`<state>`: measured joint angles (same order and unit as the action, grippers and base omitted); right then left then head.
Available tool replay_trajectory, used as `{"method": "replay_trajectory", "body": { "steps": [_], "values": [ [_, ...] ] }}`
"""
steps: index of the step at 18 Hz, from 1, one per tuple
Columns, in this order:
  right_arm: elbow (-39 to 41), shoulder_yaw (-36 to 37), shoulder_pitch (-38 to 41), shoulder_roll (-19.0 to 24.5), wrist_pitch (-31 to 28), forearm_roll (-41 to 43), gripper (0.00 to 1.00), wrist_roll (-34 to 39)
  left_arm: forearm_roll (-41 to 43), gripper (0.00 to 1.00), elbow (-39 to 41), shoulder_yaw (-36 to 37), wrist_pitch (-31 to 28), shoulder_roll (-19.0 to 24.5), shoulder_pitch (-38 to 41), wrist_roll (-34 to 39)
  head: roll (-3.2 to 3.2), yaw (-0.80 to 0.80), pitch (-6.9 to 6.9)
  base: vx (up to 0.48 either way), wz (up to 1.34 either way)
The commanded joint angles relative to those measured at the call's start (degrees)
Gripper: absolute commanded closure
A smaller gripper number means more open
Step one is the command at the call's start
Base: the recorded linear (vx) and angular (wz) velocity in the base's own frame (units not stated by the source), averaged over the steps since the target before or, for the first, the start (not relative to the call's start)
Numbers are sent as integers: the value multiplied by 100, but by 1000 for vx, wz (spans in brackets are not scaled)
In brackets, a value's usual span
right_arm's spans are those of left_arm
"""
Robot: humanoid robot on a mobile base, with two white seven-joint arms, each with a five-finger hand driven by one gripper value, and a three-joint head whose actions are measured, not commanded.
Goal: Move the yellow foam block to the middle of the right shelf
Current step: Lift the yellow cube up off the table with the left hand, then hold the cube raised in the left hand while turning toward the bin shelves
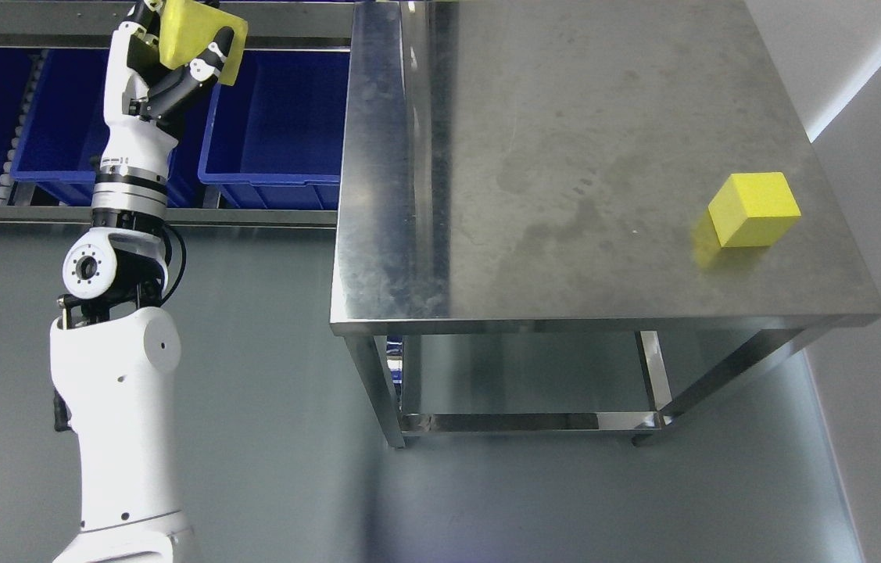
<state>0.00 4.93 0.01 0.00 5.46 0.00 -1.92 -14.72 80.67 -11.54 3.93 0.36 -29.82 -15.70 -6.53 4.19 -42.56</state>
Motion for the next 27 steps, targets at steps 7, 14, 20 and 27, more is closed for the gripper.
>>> {"method": "replay_trajectory", "body": {
  "steps": [7, 14, 20, 27],
  "values": [
    [100, 0, 8, -100, -1, -18, 0, -1, -14, 61, 397, -587, -24, 64, 503, -21, 0, 0, 0, -10, 589],
    [100, 0, 8, -100, -1, -18, 0, -1, -14, 61, 397, -587, -24, 64, 600, -30, 0, 0, 0, -43, 1405],
    [100, 0, 8, -100, -1, -18, 0, -1, -14, 61, 405, -587, -24, 64, 617, -39, 0, 0, 0, 10, 1274],
    [100, 0, 8, -100, -1, -18, 0, -1, -14, 61, 414, -683, -24, 64, 688, -39, 0, 0, 0, 75, 522]
  ]
}}
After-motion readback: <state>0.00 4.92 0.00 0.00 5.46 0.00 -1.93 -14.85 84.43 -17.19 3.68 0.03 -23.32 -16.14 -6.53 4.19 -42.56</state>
